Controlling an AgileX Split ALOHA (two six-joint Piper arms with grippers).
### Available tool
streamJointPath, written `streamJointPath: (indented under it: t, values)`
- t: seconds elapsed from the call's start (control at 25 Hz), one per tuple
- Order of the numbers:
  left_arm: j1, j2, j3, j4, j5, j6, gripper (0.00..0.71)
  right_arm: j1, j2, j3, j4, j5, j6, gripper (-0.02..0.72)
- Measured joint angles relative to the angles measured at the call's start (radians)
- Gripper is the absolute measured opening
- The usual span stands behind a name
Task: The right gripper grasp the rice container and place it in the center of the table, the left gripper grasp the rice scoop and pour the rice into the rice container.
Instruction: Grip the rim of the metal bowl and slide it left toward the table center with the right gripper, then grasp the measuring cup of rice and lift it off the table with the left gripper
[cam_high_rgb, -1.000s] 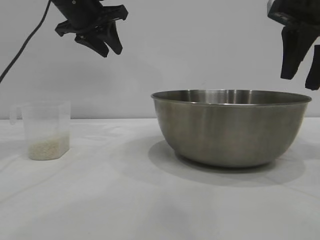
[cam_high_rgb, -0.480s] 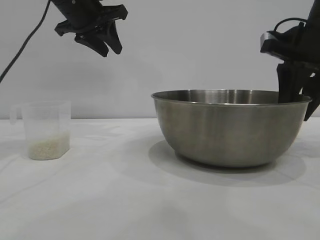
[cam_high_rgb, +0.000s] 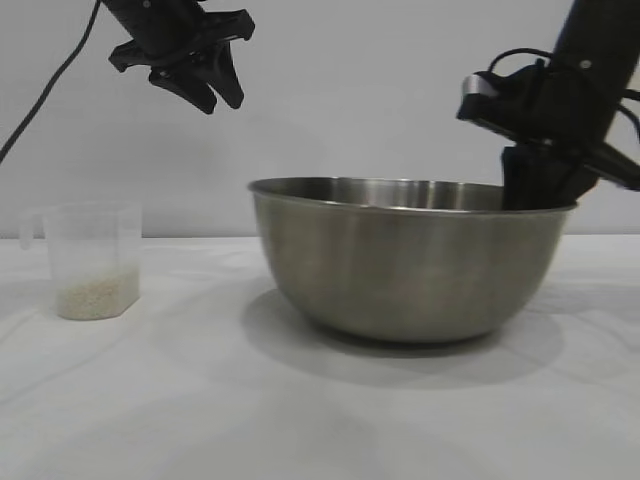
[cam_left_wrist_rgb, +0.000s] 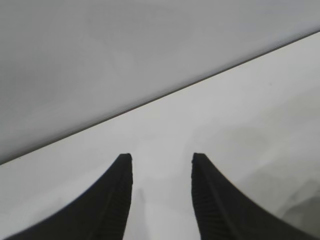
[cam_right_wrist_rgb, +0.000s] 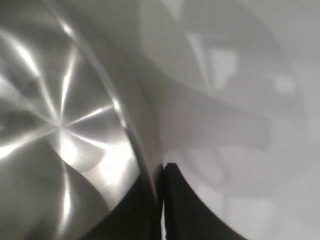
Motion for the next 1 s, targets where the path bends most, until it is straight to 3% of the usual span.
streamJointPath:
  t: [0.12,0.32,0.36,0.44,0.52,0.6,0.8,0.88,0.96,1.0]
  values:
    - [0.000,0.000,0.000,0.000,0.003,0.000,0.227,0.010,0.002,0.000,0.025,-0.006,0.000,0.051]
    - [0.000,0.000,0.000,0.000,0.013,0.000,0.227,0.010,0.002,0.000,0.037,-0.009,-0.019,0.420]
    - [0.000,0.000,0.000,0.000,0.014,0.000,0.227,0.010,0.000,0.000,0.042,-0.002,-0.029,0.480]
    - [0.000,0.000,0.000,0.001,0.014,0.000,0.227,0.010,-0.016,0.000,0.044,0.003,-0.038,0.530]
    - [0.000,0.000,0.000,0.001,0.014,0.000,0.227,0.010,-0.058,0.000,0.039,0.003,-0.038,0.514]
    - [0.000,0.000,0.000,0.001,0.014,0.000,0.227,0.010,-0.110,0.000,0.021,-0.005,-0.040,0.435]
    - [0.000,0.000,0.000,0.001,0.016,0.000,0.227,0.010,-0.238,0.011,-0.026,-0.070,-0.040,0.413]
    - [0.000,-0.002,0.000,0.001,0.016,0.000,0.227,0.010,-0.289,0.078,-0.053,-0.174,-0.040,0.413]
    - [0.000,-0.008,0.000,0.002,0.016,0.000,0.227,0.010,-0.348,0.186,-0.112,-0.348,-0.037,0.413]
    - [0.000,-0.010,0.000,0.009,0.016,0.000,0.227,0.010,-0.371,0.248,-0.141,-0.421,-0.035,0.371]
